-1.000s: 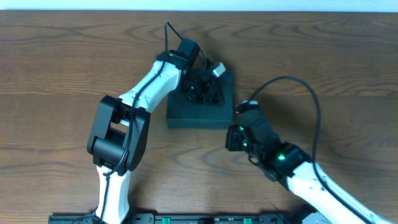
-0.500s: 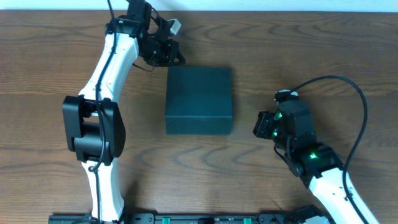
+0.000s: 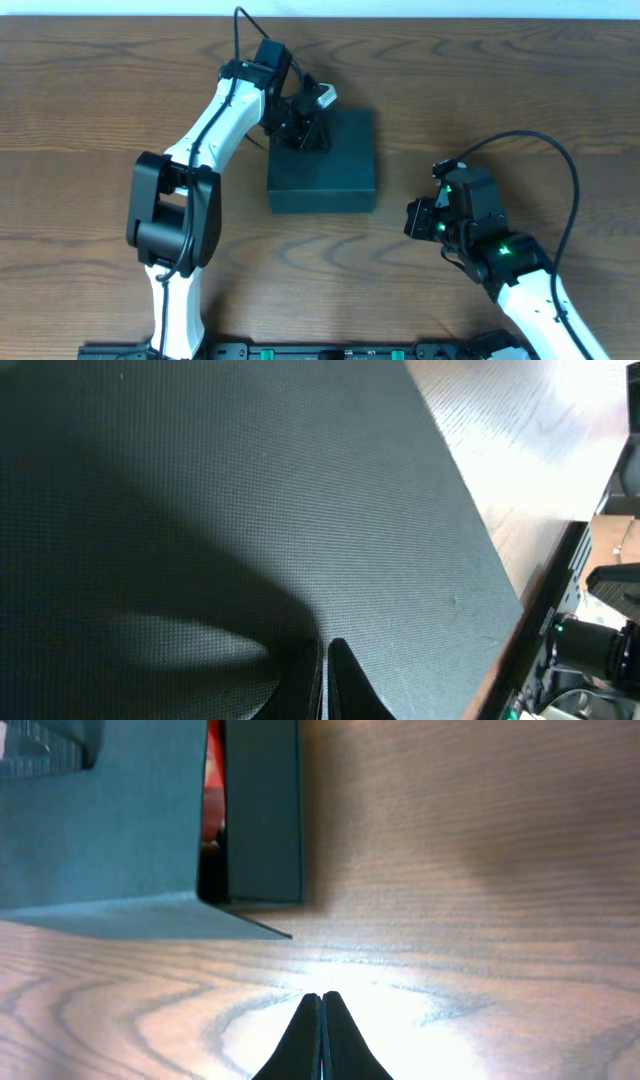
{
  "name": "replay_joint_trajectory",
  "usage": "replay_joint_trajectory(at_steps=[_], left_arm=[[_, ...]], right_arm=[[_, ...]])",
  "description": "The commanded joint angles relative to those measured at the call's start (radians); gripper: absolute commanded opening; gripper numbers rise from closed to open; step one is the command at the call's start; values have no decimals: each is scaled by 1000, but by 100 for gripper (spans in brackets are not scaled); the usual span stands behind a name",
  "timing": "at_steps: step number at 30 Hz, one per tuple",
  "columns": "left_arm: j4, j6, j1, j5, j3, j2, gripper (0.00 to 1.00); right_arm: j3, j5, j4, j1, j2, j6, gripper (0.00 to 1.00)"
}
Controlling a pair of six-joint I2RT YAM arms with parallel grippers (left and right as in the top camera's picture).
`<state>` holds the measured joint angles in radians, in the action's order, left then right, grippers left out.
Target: Pack container
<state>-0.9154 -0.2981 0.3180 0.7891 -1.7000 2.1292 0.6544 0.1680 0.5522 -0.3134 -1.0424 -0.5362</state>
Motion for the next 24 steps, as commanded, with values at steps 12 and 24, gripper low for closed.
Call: replay_joint_trajectory(at_steps=[12,24], left_arm=[[12,13,-7,-3,109,5,6],[-92,-40,43,-5,-100,-16,6]], right_arm=[[16,29,10,-81,-79,10,2],[16,32,13,-80,-81,18,1]])
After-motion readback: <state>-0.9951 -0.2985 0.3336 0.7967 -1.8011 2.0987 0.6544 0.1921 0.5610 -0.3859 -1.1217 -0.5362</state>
